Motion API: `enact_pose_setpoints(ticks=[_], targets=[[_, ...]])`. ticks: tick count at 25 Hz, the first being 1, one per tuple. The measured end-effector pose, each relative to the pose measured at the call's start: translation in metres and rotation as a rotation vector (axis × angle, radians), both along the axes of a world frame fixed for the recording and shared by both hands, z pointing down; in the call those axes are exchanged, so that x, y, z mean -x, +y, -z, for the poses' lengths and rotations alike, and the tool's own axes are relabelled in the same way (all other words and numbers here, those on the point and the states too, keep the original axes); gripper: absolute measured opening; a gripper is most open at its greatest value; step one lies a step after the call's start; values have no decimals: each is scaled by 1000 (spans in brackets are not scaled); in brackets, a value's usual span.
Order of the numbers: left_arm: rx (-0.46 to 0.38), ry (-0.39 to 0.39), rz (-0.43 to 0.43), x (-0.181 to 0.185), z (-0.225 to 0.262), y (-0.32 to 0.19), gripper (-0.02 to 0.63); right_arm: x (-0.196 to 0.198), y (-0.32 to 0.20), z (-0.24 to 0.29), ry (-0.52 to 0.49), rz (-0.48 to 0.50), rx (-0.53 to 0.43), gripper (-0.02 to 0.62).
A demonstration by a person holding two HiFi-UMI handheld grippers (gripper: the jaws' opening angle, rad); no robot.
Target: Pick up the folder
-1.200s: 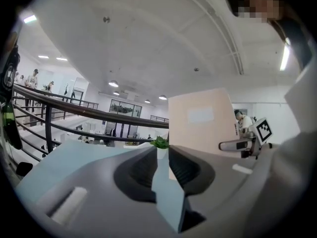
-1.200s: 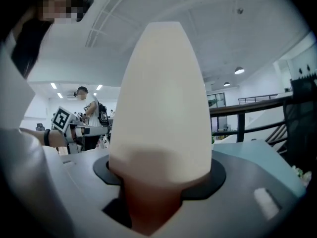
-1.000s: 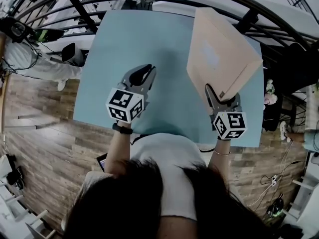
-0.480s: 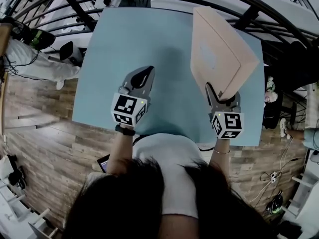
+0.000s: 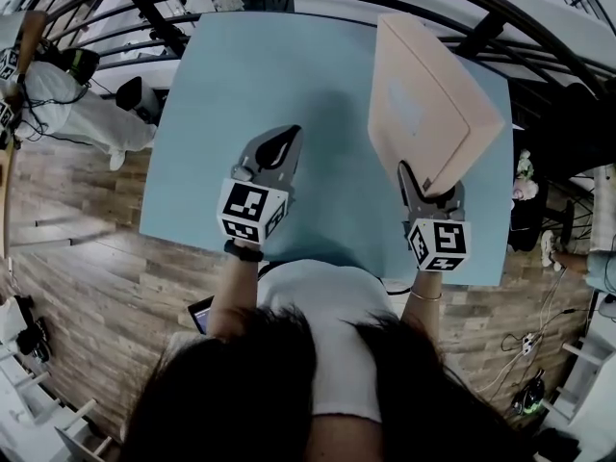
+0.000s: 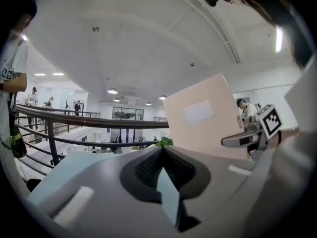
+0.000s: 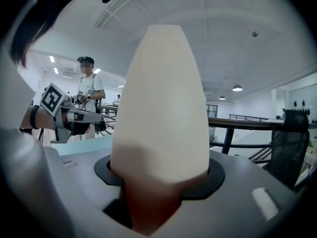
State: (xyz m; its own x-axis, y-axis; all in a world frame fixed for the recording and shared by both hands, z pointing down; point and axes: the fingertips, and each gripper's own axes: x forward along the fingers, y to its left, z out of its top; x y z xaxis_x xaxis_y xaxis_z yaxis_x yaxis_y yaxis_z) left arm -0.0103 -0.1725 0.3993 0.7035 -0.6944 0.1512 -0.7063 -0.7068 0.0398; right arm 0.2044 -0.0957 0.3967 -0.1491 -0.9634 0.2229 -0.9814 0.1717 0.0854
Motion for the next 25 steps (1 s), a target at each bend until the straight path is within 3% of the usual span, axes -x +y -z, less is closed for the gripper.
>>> enact_pose_setpoints(ticks=[25], targets=[[3,-4,9,9,-1,-3,57,0,5,-6,-5,-16,12,273]])
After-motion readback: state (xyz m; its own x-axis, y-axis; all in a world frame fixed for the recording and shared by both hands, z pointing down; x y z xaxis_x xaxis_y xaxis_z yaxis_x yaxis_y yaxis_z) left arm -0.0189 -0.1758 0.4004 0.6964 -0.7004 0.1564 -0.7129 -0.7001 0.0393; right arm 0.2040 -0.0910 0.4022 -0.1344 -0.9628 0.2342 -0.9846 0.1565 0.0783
